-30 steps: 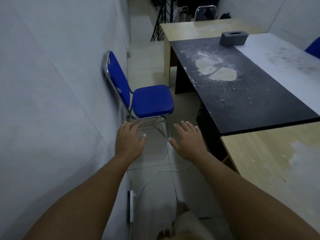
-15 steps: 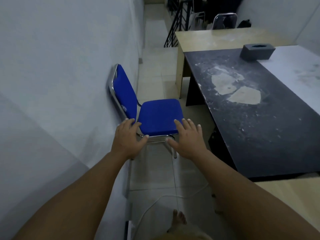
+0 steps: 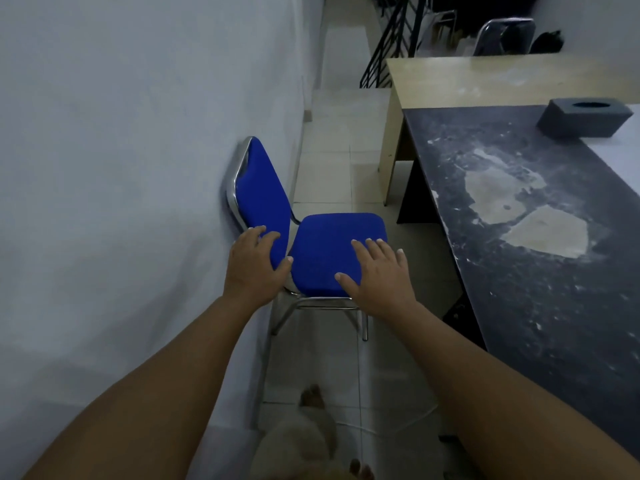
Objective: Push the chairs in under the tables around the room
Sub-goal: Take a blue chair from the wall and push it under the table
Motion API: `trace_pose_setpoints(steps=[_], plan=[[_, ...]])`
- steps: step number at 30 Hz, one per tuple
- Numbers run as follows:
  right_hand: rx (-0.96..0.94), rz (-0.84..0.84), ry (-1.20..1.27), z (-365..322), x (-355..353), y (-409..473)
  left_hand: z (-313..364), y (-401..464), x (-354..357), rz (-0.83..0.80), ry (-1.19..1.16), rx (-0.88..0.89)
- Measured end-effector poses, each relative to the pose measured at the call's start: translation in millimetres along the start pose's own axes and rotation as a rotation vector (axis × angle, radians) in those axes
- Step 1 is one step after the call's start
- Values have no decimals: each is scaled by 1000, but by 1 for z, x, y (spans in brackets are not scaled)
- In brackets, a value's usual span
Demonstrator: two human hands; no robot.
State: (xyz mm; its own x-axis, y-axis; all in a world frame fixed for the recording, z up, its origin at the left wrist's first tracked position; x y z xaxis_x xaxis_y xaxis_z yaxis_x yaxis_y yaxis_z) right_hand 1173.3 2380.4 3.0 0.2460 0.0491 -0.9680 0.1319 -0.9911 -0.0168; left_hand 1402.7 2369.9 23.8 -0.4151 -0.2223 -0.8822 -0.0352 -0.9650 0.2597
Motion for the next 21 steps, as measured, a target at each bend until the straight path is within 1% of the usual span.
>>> trace_pose_setpoints(steps=[3,10,14,16,19,21], plan=[[-5,-13,3,-1,6,39,-16,34,8,11,-9,-58],[-42,-31,4,-6,15,142,-52,121,27,18,-18,-119],[-61,-56,15,-16,20,196,-76,166,32,38,2,-188],[-58,-58,24,-20,22,217,-86,182,35,37,8,-244],[-51,-64,43,-22,29,243,-102,202,45,27,-52,-378],[-49,-69,53,-21,31,251,-109,209,49,36,-48,-462]])
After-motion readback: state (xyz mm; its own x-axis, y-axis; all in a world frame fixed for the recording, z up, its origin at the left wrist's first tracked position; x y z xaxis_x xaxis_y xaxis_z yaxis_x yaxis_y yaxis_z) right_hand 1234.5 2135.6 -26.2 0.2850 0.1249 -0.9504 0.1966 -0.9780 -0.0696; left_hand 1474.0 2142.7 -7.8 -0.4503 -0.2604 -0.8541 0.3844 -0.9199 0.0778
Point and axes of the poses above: each hand's wrist, its own y-axis towards the middle knuckle, its own x-axis out of the palm, z = x × y, the point moved 6 cm from there along y, towards the middle knuckle, and after that the axes turned 1 degree about x, right-handed, at the moved point
